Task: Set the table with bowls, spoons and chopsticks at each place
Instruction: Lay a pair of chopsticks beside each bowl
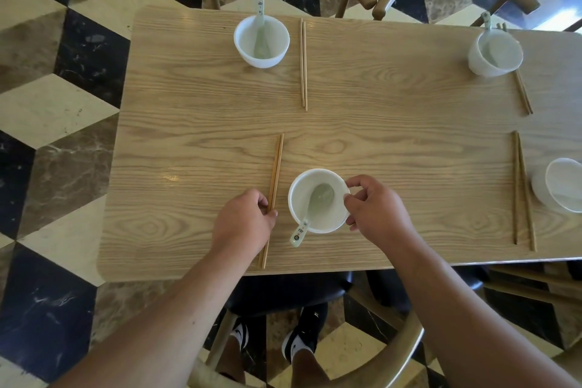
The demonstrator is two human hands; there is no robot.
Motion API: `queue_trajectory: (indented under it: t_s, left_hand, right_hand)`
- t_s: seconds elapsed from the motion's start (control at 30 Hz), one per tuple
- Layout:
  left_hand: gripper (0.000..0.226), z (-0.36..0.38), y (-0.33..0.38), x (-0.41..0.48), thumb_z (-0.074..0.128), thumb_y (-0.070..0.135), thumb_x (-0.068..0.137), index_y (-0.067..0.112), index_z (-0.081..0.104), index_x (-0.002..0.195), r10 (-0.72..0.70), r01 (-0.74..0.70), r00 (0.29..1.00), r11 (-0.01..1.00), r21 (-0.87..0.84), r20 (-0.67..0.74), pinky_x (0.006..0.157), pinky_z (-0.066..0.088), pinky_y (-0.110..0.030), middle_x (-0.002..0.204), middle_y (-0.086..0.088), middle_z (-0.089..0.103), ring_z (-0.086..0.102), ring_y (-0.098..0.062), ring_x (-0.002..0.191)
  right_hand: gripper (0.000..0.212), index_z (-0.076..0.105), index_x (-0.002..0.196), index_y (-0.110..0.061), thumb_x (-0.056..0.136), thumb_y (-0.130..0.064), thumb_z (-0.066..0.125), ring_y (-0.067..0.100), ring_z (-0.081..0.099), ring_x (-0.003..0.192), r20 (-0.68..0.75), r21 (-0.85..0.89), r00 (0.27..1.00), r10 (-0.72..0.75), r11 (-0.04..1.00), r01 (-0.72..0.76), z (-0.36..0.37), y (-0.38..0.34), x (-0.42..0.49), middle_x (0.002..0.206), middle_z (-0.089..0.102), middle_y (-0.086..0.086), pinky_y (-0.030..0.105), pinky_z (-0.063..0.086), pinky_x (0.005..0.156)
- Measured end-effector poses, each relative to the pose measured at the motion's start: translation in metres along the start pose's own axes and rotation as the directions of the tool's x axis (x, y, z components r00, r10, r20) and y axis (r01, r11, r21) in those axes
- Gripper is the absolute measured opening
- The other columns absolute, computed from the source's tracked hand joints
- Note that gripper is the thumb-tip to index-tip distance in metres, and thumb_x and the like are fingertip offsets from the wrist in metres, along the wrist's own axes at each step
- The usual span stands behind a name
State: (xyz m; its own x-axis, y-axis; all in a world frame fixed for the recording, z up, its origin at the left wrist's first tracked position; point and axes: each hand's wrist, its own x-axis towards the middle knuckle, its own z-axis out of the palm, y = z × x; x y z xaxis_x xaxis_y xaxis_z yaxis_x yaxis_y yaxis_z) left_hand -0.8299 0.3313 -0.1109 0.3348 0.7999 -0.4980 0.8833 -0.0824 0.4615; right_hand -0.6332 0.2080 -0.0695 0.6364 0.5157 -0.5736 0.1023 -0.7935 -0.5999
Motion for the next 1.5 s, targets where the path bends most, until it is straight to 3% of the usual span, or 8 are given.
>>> queue_trajectory:
  t_s: [0.17,0.37,0.5,0.63,0.73,1.07,1.3,1.5]
  left_hand:
    - [0.018,0.001,-0.003,-0.002,0.077,0.037,0.092,0.026,0.067,0.103,-0.002,0.001,0.999,1.0,-0.019,-0.038,0.066,0.052,-0.031,0.084,0.013,0.068,0.067,-0.012,0.078]
    - [0.017,0.0,-0.004,-0.004,0.075,0.036,0.094,0.025,0.068,0.106,-0.018,0.016,0.997,0.999,-0.035,-0.072,0.061,0.044,-0.028,0.084,0.013,0.067,0.065,-0.011,0.079]
    - [0.017,0.0,-0.007,-0.005,0.074,0.036,0.095,0.026,0.068,0.107,-0.024,0.02,0.996,0.999,-0.05,-0.083,0.058,0.044,-0.022,0.083,0.014,0.067,0.064,-0.006,0.077]
    - [0.017,0.001,-0.008,-0.006,0.073,0.037,0.095,0.025,0.069,0.107,-0.023,0.019,0.996,0.999,-0.049,-0.091,0.063,0.05,-0.027,0.085,0.014,0.068,0.066,-0.007,0.079]
    - [0.017,0.001,-0.008,-0.007,0.073,0.036,0.095,0.026,0.068,0.107,-0.024,0.019,0.995,0.999,-0.047,-0.097,0.058,0.044,-0.022,0.086,0.015,0.068,0.064,-0.005,0.078]
    - [0.017,0.0,-0.008,-0.008,0.073,0.038,0.095,0.027,0.068,0.108,-0.041,0.037,0.995,0.998,-0.05,-0.087,0.059,0.046,-0.024,0.087,0.015,0.068,0.064,-0.004,0.078]
    - [0.019,-0.002,-0.008,-0.008,0.073,0.039,0.095,0.027,0.068,0.109,-0.037,0.033,0.998,0.997,-0.066,-0.058,0.071,0.059,-0.033,0.087,0.015,0.068,0.066,-0.005,0.08]
    - [0.028,-0.014,-0.004,-0.008,0.067,0.053,0.095,0.028,0.063,0.108,-0.041,0.041,0.999,0.997,-0.062,0.003,0.067,0.054,-0.03,0.087,0.016,0.065,0.061,0.0,0.076]
  right_hand:
    - [0.026,0.071,0.114,-0.031,0.096,-0.015,0.061,0.018,0.075,0.064,0.017,-0.084,0.999,-0.05,0.995,0.051,-0.005,-0.007,0.007,0.08,0.075,-0.004,0.045,0.066,0.071]
    - [0.025,0.073,0.115,-0.031,0.096,-0.018,0.061,0.018,0.072,0.068,0.062,-0.225,0.985,-0.159,0.96,0.169,-0.011,-0.017,0.022,0.081,0.074,-0.007,0.046,0.064,0.071]
    - [0.024,0.073,0.118,-0.032,0.099,-0.021,0.062,0.019,0.07,0.07,0.106,-0.264,0.975,-0.195,0.94,0.217,-0.014,-0.021,0.029,0.087,0.073,-0.006,0.044,0.064,0.072]
    - [0.025,0.073,0.116,-0.033,0.099,-0.019,0.062,0.021,0.071,0.073,0.122,-0.277,0.97,-0.21,0.932,0.236,-0.015,-0.022,0.032,0.089,0.072,-0.005,0.044,0.064,0.069]
    - [0.025,0.073,0.116,-0.033,0.099,-0.018,0.062,0.021,0.071,0.071,0.119,-0.277,0.969,-0.216,0.93,0.242,-0.015,-0.021,0.032,0.088,0.072,-0.005,0.042,0.064,0.067]
    - [0.03,0.073,0.123,-0.03,0.098,-0.018,0.062,0.006,0.059,0.062,0.147,-0.33,0.961,-0.234,0.905,0.27,-0.015,-0.021,0.036,0.092,0.071,-0.008,0.023,0.042,0.055]
    - [0.031,0.073,0.123,-0.032,0.098,-0.018,0.062,0.01,0.062,0.068,0.145,-0.344,0.963,-0.227,0.901,0.264,-0.016,-0.024,0.035,0.096,0.072,-0.006,0.025,0.045,0.058]
    - [0.033,0.067,0.132,-0.032,0.099,-0.032,0.066,0.009,0.066,0.079,0.088,-0.311,0.979,-0.185,0.928,0.203,-0.024,-0.018,0.022,0.097,0.07,-0.009,0.03,0.052,0.072]
